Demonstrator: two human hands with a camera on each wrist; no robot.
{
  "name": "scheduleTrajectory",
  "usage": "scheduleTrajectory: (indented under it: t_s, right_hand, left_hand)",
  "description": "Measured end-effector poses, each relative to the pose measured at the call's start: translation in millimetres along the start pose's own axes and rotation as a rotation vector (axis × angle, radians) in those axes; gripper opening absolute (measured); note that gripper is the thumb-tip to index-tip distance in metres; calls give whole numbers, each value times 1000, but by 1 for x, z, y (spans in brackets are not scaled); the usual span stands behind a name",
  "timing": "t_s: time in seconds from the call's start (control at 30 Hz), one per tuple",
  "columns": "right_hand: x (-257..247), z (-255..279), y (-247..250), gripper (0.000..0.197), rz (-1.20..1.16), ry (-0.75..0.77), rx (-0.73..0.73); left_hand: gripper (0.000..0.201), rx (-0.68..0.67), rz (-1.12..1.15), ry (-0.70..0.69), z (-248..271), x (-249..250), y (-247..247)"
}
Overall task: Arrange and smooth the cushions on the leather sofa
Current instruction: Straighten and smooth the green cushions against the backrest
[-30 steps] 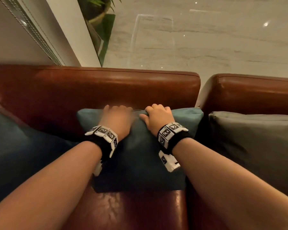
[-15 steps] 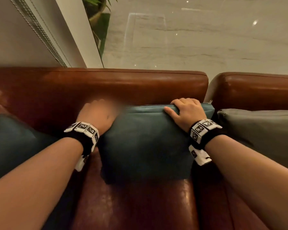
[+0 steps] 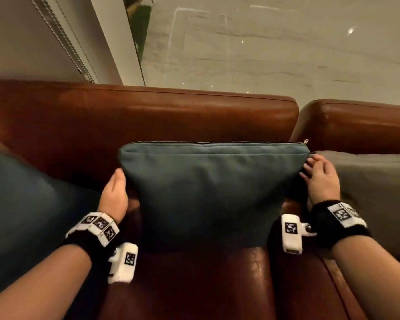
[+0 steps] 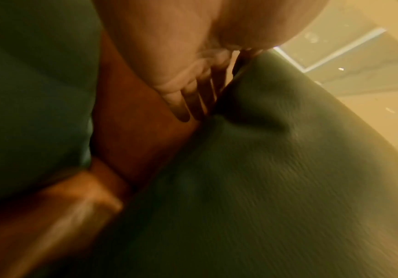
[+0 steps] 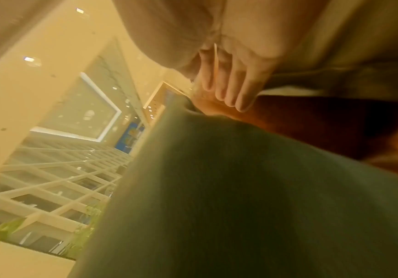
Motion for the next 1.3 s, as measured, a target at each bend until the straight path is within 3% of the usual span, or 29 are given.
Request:
scheduleTrajectory:
  t_s: [0.03, 0.1, 0.27, 0.37, 0.5, 0.57, 0.67, 0.77, 0.8, 0.9, 0.93, 1.03, 1.1, 1.2, 1.3]
  right_hand:
    - [14, 0, -7, 27, -21, -75, -72]
    - [23, 4, -21, 22, 62, -80, -129]
    - [18, -1, -3, 21, 161, 50, 168]
    - [19, 3, 6, 22, 122, 35, 191]
    - [54, 12, 3, 33, 49, -96, 70]
    - [63, 16, 1, 25, 103, -57, 52]
    - [50, 17, 2, 15, 91, 39, 113]
    - [49, 16, 0, 17, 36, 39, 111]
    - [59, 15, -3, 25, 34, -26, 71]
    - [105, 17, -9, 95, 99, -309, -104]
    - [114, 18, -10, 98, 118, -336, -145]
    - [103, 19, -11, 50, 187, -145, -90]
    - [88, 20, -11, 28, 182, -24, 14]
    - [82, 19, -12, 32, 170, 29, 103]
    - [101, 16, -4, 37, 220, -63, 32]
  left_hand:
    - [42, 15, 40, 25, 7, -6, -6]
    - [32, 121, 75, 43, 6, -14, -12]
    - [25, 394, -70, 87, -8, -9, -9]
    - [30, 431, -29, 101, -7, -11, -14]
    - [52, 392, 117, 144, 13, -35, -33]
    - [38, 358, 158, 145, 22, -39, -40]
    - [11, 446, 118, 122, 18, -39, -36]
    - [11, 497, 128, 145, 12, -37, -35]
    - [19, 485, 141, 159, 13, -41, -35]
    - [65, 364, 291, 306, 29, -73, -45]
    - [71, 356, 352, 352, 36, -84, -49]
    - [24, 350, 332, 292, 40, -80, -56]
    - [29, 373, 280, 223, 37, -68, -58]
    - [25, 443, 201, 179, 31, -72, -55]
    - [38, 418, 143, 194, 39, -92, -53]
Point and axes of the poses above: each hand's wrist, its own z-axis away from the middle knuckle, its own y-axis out of the back of the hand, x = y × z, the point moved 7 cm from there along -z, towards the middle knuckle, and after that the axes turned 10 degrees about -y, right-handed, at the moved point
